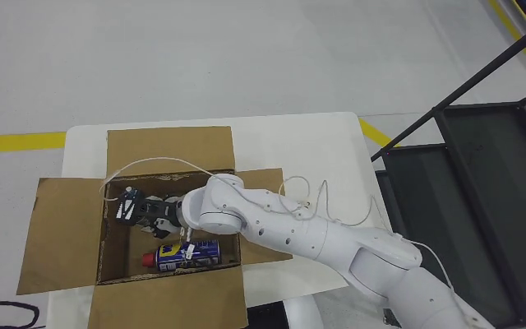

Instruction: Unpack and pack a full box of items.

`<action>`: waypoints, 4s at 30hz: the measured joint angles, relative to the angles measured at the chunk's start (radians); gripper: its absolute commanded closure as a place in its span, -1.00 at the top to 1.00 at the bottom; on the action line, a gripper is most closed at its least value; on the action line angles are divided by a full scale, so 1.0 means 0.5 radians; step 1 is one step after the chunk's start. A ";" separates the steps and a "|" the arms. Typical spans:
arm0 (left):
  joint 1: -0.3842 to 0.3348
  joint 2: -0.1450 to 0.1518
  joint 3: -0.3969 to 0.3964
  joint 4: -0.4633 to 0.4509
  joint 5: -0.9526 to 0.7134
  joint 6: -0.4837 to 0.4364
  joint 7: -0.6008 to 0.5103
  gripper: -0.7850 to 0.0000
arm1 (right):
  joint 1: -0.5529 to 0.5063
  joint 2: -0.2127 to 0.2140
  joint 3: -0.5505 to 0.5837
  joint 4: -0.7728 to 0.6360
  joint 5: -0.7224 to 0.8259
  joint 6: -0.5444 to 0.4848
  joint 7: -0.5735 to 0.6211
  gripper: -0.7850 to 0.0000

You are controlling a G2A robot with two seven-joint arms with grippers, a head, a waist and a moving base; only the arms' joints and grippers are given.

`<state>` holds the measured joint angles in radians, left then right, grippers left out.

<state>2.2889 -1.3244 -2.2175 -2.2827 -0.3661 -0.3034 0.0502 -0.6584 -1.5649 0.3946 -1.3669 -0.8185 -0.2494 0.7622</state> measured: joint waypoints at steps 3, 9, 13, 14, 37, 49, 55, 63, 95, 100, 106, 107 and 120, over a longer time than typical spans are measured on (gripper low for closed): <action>0.000 0.000 0.000 0.000 0.000 0.000 0.000 1.00 | 0.018 -0.048 -0.024 0.106 0.034 0.003 -0.039 -1.00; 0.000 0.000 0.000 0.000 0.000 0.000 0.000 1.00 | 0.030 -0.123 -0.051 0.259 0.017 0.096 -0.085 -1.00; 0.000 0.000 0.000 0.000 0.000 0.000 0.000 1.00 | 0.005 -0.157 -0.048 0.345 -0.013 0.161 -0.170 -1.00; 0.000 0.000 0.000 0.000 0.000 0.000 0.000 1.00 | -0.002 -0.163 -0.046 0.355 -0.021 0.175 -0.193 -1.00; 0.000 0.000 0.000 0.000 0.000 0.000 0.000 1.00 | -0.073 -0.274 -0.005 0.510 -0.198 0.264 -0.185 -1.00; 0.000 0.000 0.000 0.000 0.000 0.000 0.000 1.00 | -0.084 -0.338 0.021 0.610 -0.255 0.272 -0.238 -0.85; 0.000 0.000 0.000 0.000 0.000 0.000 0.000 1.00 | -0.107 -0.355 0.056 0.650 -0.292 0.250 -0.372 -0.91; 0.000 0.000 0.000 0.000 0.000 0.000 0.000 1.00 | -0.146 -0.369 0.086 0.709 -0.344 0.210 -0.450 -0.09; 0.000 0.000 0.000 0.000 0.000 0.000 0.000 1.00 | -0.402 -0.205 0.430 0.086 -0.794 0.091 -0.048 0.03; 0.000 0.000 0.000 0.000 0.000 0.000 0.000 1.00 | -0.569 -0.130 0.564 -0.210 -0.870 0.009 -0.008 -0.04; 0.000 0.000 0.000 0.000 0.000 0.000 0.000 1.00 | -0.742 -0.052 0.694 -0.549 -1.017 -0.094 0.140 -0.05; 0.000 0.000 0.000 0.000 0.000 0.000 0.000 1.00 | -0.766 -0.042 0.714 -0.599 -1.044 -0.105 0.167 -0.04; 0.000 0.000 0.000 0.000 0.000 0.000 0.000 1.00 | -1.202 0.107 1.139 -1.312 -1.265 -0.235 0.327 0.44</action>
<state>2.2889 -1.3244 -2.2175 -2.2827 -0.3661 -0.3034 0.0502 -1.2594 -1.5114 0.9641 -2.0227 -1.4508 -0.3669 0.9259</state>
